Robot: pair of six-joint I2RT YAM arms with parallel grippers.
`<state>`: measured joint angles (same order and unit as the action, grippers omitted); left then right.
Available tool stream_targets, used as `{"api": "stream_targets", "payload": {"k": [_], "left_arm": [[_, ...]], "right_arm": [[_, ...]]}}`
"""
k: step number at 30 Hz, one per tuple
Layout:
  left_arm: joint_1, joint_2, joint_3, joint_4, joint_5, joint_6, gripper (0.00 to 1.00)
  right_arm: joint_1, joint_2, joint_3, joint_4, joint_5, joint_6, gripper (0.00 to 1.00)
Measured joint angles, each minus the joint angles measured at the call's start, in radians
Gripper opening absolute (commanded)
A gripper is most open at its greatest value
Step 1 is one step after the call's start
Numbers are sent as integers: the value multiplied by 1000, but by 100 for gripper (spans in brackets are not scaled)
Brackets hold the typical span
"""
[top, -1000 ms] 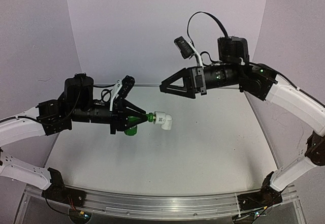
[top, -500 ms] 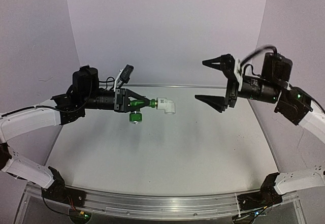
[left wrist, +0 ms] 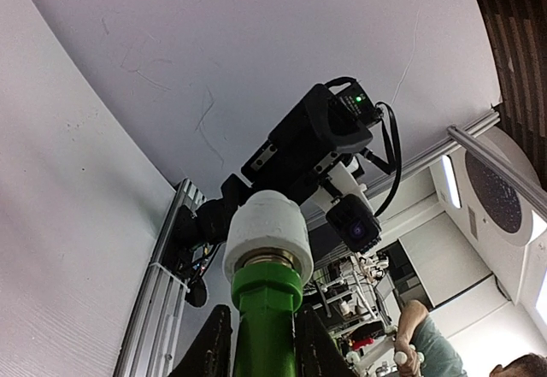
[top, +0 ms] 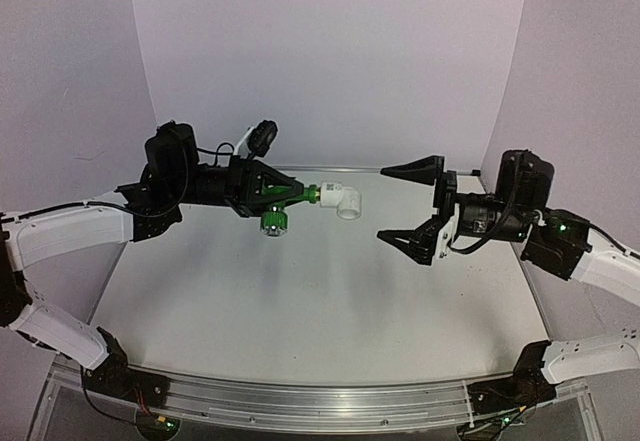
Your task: Install the water faucets
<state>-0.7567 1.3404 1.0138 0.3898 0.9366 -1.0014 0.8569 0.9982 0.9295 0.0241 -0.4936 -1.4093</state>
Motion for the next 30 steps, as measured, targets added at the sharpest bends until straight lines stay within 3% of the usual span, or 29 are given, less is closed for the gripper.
{"api": "stream_targets", "payload": {"k": [5,10,16,22,30], "left_arm": [[0,36,0,35,13,-44,0],[0,60,0,79,26,-83,0],[-1,73,0,124,44,-114,0],[-1,76,0,136,56,-122,0],[-2,85,0,134,56,-99,0]], "right_arm": [[46,37,0,63,19,-78,91],[71,68,-11,100,39,-179,79],[80,111,-16,122,69,-245,75],[83,131,-15,155,90,-245,58],[97,137,15,169,107,-177,48]]}}
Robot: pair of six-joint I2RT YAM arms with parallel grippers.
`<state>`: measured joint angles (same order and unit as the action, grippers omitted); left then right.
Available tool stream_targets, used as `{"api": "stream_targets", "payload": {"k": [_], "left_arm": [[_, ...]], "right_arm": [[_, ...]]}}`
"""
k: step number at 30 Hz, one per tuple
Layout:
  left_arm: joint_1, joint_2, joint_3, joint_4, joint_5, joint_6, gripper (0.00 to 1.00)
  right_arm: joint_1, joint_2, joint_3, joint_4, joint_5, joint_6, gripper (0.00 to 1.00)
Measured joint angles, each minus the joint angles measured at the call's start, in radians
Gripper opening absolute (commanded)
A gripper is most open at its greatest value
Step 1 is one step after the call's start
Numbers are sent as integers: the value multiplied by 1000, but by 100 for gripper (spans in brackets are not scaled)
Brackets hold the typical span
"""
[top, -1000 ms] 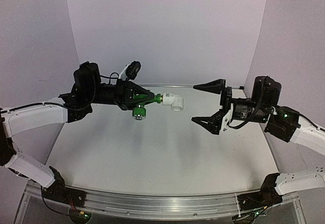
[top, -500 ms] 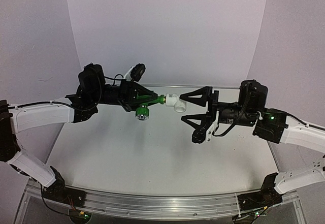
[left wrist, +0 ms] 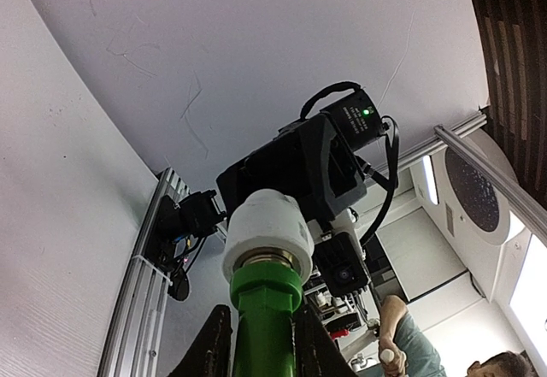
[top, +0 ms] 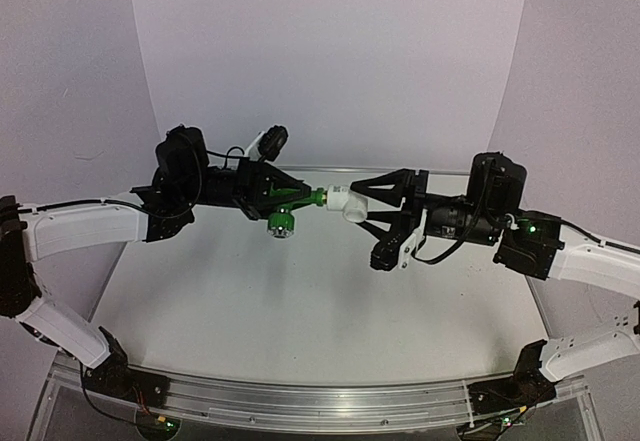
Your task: Install the water faucets
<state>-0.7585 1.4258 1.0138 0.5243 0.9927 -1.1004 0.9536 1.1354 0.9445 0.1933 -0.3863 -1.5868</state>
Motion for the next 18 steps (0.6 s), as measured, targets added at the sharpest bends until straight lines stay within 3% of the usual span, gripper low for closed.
{"api": "stream_targets", "payload": {"k": [7,18], "left_arm": [[-2,26,0,0,-1,3,0],[-6,-19,1,-59,-59,166,0]], "right_arm": [[3,12,3,-8,4,36,32],[7,39,84,-83,23,276,26]]}}
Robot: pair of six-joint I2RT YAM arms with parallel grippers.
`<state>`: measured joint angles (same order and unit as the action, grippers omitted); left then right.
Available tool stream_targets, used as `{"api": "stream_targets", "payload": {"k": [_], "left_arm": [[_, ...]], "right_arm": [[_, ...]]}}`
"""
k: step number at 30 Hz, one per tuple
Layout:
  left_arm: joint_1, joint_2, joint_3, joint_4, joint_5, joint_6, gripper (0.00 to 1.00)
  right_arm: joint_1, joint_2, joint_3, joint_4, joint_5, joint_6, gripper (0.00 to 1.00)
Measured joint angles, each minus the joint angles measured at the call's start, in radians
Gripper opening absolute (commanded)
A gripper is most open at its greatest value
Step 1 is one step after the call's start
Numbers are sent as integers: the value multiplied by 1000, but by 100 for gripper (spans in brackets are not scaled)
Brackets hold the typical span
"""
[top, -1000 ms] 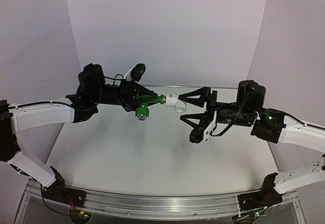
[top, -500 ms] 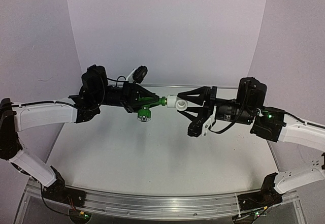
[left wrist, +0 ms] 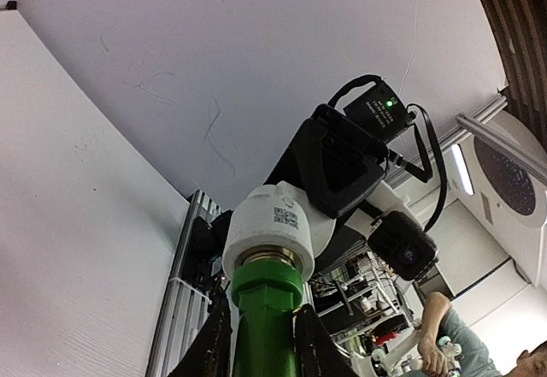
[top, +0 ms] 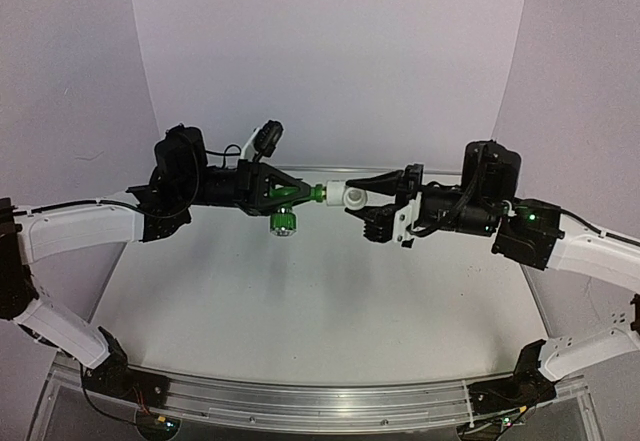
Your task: Install the water faucets
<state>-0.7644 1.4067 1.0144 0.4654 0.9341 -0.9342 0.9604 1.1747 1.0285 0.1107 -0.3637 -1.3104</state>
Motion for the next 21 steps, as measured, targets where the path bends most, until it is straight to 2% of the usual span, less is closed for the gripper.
{"api": "stream_targets", "payload": {"k": [7,12,21], "left_arm": [[-29,-55,29,-142,-62,211,0],[-88,-91,72,-291,-170,438,0],[-180,-181,69,-402,-329,796,0]], "right_arm": [[1,21,112,-142,-21,317,12],[-2,22,177,-243,-43,609,10],[-7,49,266,-351,-117,1079,4]]}}
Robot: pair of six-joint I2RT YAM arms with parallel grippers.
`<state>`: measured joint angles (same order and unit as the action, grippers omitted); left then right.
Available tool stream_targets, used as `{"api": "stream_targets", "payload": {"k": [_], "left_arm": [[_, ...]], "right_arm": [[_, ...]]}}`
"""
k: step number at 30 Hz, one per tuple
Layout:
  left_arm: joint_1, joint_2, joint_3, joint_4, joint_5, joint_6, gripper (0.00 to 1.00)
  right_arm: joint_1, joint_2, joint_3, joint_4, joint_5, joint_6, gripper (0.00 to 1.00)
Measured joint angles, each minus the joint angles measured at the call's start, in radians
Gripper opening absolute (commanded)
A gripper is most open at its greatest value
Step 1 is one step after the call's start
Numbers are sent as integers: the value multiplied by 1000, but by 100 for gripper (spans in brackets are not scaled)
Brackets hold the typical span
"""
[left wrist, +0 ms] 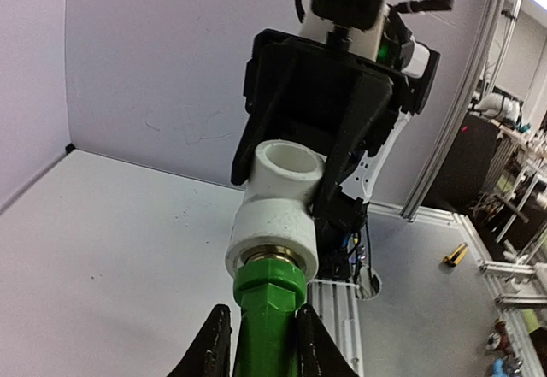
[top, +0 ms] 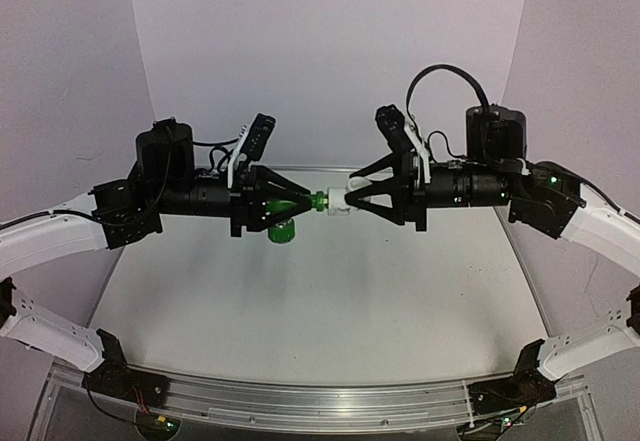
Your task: Install the water faucets
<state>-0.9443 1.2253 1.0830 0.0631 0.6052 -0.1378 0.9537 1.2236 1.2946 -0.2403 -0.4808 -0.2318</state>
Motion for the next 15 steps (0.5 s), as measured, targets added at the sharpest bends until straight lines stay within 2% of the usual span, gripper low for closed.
{"api": "stream_targets", "payload": {"k": [6,12,13,15], "left_arm": [[-30,-68,-1,-89,-59,188,0],[-33,-97,-1,-161,-101,274,0],[-33,-99,-1,-170,-108,278,0],[-33,-100,-1,-185,-115,280,0]], "right_arm": [[-18,49,45,-12,-109,250,4],[-82,135,83,-10,-281,464,4],[-93,149,88,-9,-308,490,8],[-106,166,91,-8,-346,526,28]]}}
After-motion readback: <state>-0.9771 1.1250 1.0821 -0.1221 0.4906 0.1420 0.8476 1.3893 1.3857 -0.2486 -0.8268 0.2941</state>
